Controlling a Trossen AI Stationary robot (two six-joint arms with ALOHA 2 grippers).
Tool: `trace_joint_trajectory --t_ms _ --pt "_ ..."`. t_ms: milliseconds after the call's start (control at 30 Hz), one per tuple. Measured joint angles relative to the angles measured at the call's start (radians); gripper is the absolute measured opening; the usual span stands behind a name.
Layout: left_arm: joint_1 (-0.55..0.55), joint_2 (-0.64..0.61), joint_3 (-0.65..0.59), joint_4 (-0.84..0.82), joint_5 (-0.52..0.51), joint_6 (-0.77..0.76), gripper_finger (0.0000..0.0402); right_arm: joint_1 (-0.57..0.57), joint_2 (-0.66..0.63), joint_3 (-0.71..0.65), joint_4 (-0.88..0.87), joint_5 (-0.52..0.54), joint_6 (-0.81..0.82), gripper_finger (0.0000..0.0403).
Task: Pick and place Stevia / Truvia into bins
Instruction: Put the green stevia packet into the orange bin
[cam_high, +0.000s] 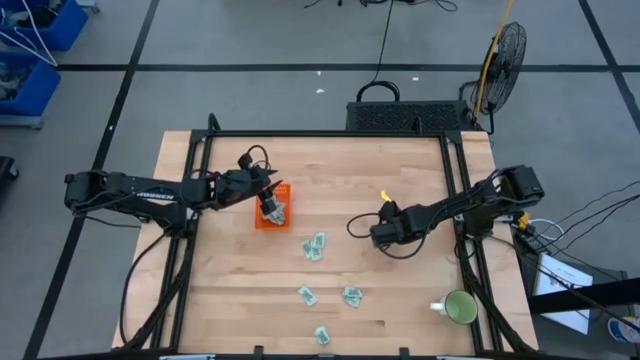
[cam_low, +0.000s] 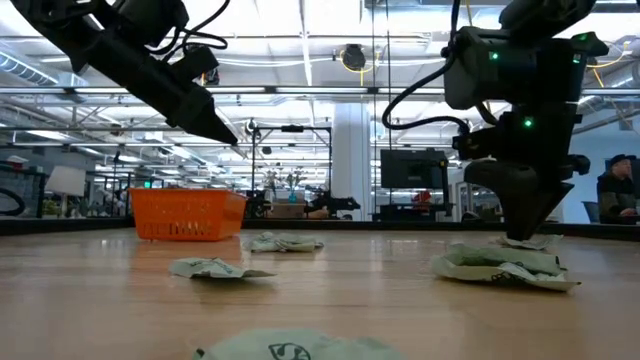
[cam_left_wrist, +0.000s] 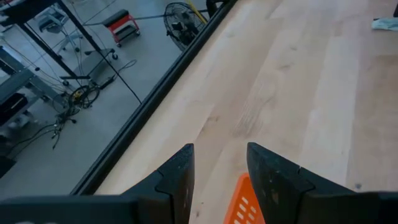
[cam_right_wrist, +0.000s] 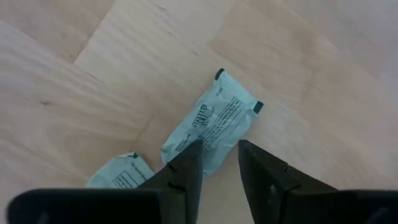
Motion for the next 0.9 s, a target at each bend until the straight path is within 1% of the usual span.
trace_joint_trajectory --t_ms 133,200,300,367,467,533,600,667,767,833,900 --pt "0.0 0.0 0.0 -0.003 0.0 0.011 0.0154 -0.018 -0.007 -0.072 0.118 -0.046 -0.064 0.0035" --pt "0.0 0.0 0.0 -0.003 0.0 0.035 0.0154 -0.025 -0.006 -0.112 0.15 -0.054 -0.064 0.0011" --pt "0.0 0.0 0.0 -0.003 0.0 0.061 0.0154 -0.027 -0.011 -0.127 0.144 -0.051 -0.048 0.0006" --pt "0.0 0.0 0.0 -0.003 0.0 0.055 0.0154 -0.025 -0.042 -0.124 0.158 -0.033 -0.052 0.0003" --pt "0.0 0.0 0.0 -0.003 0.0 0.049 0.0154 -0.02 -0.124 -0.127 0.226 0.003 -0.14 0.0002" --pt "0.0 0.0 0.0 0.0 -0.003 0.05 0.0154 -0.028 -0.174 -0.128 0.345 0.057 -0.222 0.0001" --pt "0.0 -0.002 0.0 0.0 -0.034 0.047 0.0154 -0.037 -0.233 -0.121 0.484 0.1 -0.332 0.0001" --pt "0.0 -0.007 0.0 0.0 -0.083 0.034 0.0154 -0.05 -0.262 -0.122 0.622 0.103 -0.463 0.0001" --pt "-0.002 -0.033 0.0 0.001 -0.141 0.031 0.0154 -0.069 -0.269 -0.124 0.85 0.091 -0.662 0.0001" --pt "-0.002 -0.065 0.0 -0.003 -0.151 0.034 0.0154 -0.079 -0.266 -0.122 1.018 0.092 -0.771 0.0001" --pt "-0.002 -0.11 0.0 -0.002 -0.156 0.033 0.0154 -0.097 -0.241 -0.121 1.142 0.074 -0.848 0.0001"
